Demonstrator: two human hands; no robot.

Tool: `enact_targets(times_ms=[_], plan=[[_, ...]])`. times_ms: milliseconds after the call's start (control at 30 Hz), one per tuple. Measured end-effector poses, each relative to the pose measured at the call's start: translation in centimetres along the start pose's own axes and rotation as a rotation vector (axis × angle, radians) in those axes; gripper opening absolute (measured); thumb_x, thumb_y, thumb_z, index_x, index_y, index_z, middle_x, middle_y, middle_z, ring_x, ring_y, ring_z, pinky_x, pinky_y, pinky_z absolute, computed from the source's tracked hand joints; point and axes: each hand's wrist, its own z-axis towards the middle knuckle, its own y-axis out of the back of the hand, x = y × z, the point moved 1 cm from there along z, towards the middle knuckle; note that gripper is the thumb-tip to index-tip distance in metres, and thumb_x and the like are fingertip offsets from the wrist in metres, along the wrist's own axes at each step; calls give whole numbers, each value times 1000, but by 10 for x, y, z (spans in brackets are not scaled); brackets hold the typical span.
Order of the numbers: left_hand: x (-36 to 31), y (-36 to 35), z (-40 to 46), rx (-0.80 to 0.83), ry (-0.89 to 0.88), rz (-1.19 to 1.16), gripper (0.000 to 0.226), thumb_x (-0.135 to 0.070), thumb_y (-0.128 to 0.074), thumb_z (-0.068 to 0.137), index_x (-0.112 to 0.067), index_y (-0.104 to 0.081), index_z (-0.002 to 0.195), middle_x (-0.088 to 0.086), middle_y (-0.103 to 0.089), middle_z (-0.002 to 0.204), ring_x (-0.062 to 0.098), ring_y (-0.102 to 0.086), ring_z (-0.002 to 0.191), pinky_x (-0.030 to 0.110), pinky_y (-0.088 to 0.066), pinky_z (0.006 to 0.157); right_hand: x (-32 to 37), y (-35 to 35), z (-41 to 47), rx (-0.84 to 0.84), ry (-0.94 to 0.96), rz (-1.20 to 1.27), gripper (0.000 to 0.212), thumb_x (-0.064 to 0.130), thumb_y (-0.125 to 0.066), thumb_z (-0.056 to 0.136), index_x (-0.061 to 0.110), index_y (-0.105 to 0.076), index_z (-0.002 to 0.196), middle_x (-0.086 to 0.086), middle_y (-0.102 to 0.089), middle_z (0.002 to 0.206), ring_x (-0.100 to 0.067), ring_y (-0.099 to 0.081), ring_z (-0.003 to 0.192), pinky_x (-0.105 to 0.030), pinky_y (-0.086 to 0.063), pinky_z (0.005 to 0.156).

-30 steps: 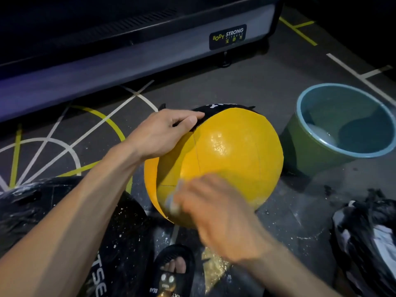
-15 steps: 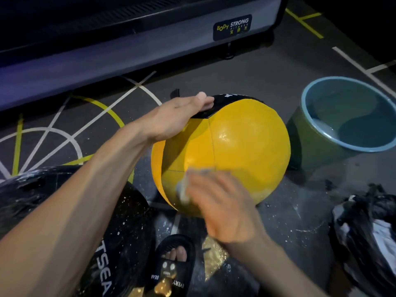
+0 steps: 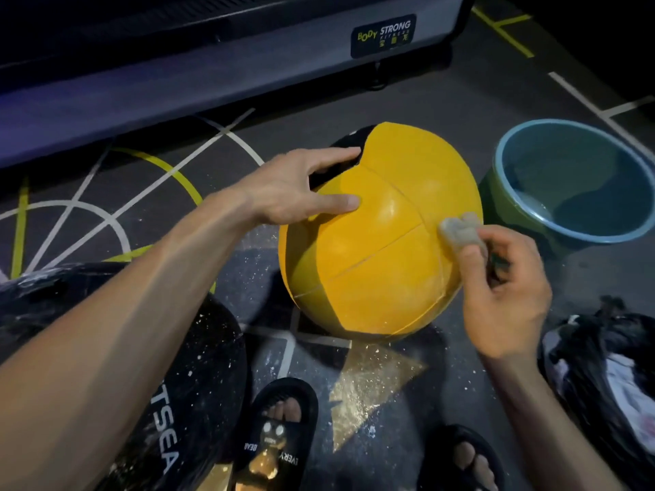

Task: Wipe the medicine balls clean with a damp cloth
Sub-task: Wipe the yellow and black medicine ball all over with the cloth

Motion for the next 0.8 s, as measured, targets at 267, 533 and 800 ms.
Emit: enact_targets(times_ms=[267, 533, 800], plan=[[-8, -3, 5, -73, 40, 108, 77, -55, -76, 86, -52, -36, 153, -15, -40, 161, 13, -39, 146, 48, -24, 125, 33, -46, -76, 293, 515, -156, 14, 8, -63, 98, 2, -74, 105, -14, -63, 112, -25, -60, 101, -28, -54, 81], [-3, -7, 10, -85, 26, 64, 78, -56, -78, 84, -53, -39, 152, -17, -39, 161, 14, -37, 147, 48, -27, 124, 36, -11, -14, 6, 301, -109, 14, -1, -66, 93, -2, -70, 106, -16, -61, 111, -15, -56, 98, -16, -50, 82], [-4, -8, 21, -96, 22, 86, 76, -59, -75, 85, -53, -38, 152, -16, -39, 161, 18, -35, 149, 48, -29, 122, 45, -85, -81, 343, 801, -382, 6, 1, -68, 90, 7, -71, 91, -9, -67, 93, -24, -60, 79, -31, -49, 63]])
